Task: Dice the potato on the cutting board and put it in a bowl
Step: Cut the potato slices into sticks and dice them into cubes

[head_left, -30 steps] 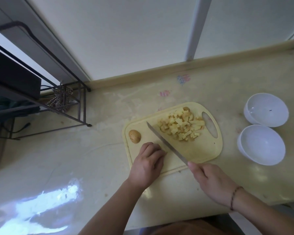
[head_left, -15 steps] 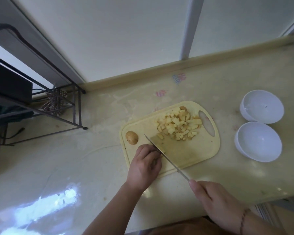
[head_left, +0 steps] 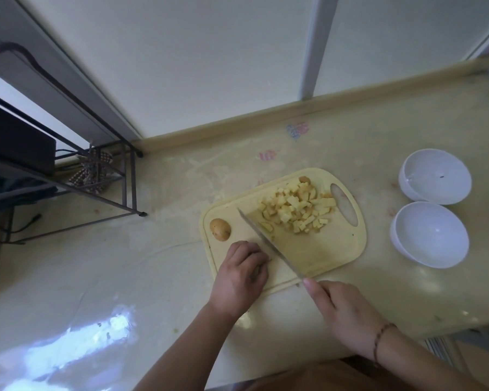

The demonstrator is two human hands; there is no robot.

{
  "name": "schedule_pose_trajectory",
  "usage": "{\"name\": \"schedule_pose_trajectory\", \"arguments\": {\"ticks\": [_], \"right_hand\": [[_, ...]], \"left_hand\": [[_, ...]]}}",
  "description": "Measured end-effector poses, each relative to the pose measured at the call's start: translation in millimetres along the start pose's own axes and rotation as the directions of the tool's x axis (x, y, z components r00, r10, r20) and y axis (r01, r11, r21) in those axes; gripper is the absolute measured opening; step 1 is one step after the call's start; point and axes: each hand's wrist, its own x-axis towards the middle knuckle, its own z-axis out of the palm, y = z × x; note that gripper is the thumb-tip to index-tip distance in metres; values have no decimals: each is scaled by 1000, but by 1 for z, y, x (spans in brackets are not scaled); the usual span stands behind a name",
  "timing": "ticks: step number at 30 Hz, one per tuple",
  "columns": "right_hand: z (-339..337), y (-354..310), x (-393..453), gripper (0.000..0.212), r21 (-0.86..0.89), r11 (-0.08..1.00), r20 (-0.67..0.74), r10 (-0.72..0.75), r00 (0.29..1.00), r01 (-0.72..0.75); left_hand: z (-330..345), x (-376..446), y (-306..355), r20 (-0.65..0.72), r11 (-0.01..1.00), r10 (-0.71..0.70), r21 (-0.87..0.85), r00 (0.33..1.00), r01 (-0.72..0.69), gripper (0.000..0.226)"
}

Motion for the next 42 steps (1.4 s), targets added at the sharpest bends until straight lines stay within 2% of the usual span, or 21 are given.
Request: {"name": "schedule_pose_trajectory", "arguments": {"ticks": [7,13,17,20,21,25,29,32,34,36,37,40,42], "right_hand": [[4,4,-12,92,47,999,22,-18,1000,17],[16,6,-25,92,40,999,33,-16,999,14],[19,17,-30,111,46,999,60,11,998,-14],[22,22,-38,115,46,998,32,51,998,-52],[23,22,-39,112,43,997,29,57,998,-59],[27,6,-26,72,-10,1000,21,-10,1000,10],[21,-3,-11,64,-38,998,-47,-47,998,45],[13,2,-11,65,5,1000,-58,-26,998,26],[11,4,-14,64,-5,999,-52,-40,998,40],[13,8,-19,66,-40,996,-47,-83,995,81],[13,11,-23,69,-68,992,-35,-105,994,103],[16,24,-34,80,-214,968,10,-133,991,132],[21,34,-42,82,-312,943,-12,-129,992,119]], "left_hand": [[-2,-11,-2,-49,1000,-4,1,999,4,11],[-1,-8,-4,-22,1000,-7,-20,1000,6,7],[-1,-8,-5,-24,1000,-5,-26,1000,4,7],[1,-8,-6,-30,999,-11,-39,999,10,7],[1,-9,-6,-34,999,-11,-46,999,9,7],[1,-9,-7,-58,999,1,-47,998,-4,10],[-1,-8,-5,-68,999,1,-43,998,-4,9],[-3,-8,-5,-61,999,14,-41,998,-17,10],[-7,-12,-3,-101,997,-27,-69,994,20,12],[-13,-19,2,-210,975,-198,-145,957,170,21],[-15,-21,5,-274,941,-318,-212,908,266,25],[-23,-20,16,-359,756,-630,-484,688,440,36],[-28,-16,18,-362,670,-726,-563,585,483,46]]}}
